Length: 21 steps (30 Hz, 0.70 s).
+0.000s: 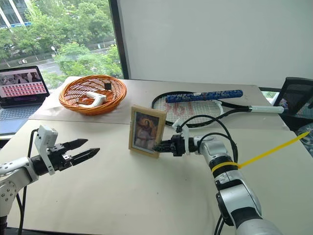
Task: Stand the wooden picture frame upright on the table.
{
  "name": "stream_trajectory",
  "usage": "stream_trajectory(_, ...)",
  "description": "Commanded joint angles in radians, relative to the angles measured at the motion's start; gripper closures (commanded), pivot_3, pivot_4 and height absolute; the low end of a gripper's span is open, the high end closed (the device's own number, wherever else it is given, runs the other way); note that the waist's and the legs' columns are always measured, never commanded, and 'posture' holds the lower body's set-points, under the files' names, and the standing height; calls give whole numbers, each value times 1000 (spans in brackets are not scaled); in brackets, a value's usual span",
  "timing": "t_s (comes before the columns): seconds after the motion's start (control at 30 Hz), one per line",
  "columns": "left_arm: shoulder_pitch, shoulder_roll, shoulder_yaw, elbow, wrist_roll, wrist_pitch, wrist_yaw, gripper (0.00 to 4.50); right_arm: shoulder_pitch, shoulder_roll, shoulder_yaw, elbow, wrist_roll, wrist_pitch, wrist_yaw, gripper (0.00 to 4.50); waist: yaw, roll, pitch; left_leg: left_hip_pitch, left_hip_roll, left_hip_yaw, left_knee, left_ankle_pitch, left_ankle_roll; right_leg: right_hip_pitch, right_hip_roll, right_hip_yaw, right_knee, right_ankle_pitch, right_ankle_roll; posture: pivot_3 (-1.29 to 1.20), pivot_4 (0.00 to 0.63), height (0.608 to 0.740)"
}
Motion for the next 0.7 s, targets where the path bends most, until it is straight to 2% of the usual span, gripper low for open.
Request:
stream_trajectory(0.03,-10,2,7,-33,-10,-21,5,0,39,4,17,-48,-14,48,37,3303,0,0,0,0,0,0,0,0,0,0,0,0,0,0,0,0,150,724)
stream_trajectory(0.4,-81,-1,-59,24,8,-41,-13,0,85,22,-48,-145,8,161,-48,3303,-15,0,0,0,0,0,0,0,0,0,0,0,0,0,0,0,150,724)
stream_trajectory(0.47,-91,-1,-71,37,13,-48,-18,0,103,4,-43,-195,20,202,-34,2294,-15,0,0,0,0,0,0,0,0,0,0,0,0,0,0,0,150,724)
stream_trajectory(0.67,-106,3,-89,64,15,-64,-34,0,167,-57,-67,-361,73,310,-33,303,-11,0,0,-1,0,0,0,0,0,-1,0,0,0,0,0,0,150,724)
stream_trajectory(0.7,-103,5,-91,67,16,-68,-39,0,186,-82,-89,-395,86,331,-41,95,-11,0,0,-1,0,0,0,0,0,-1,0,0,0,0,0,0,150,724)
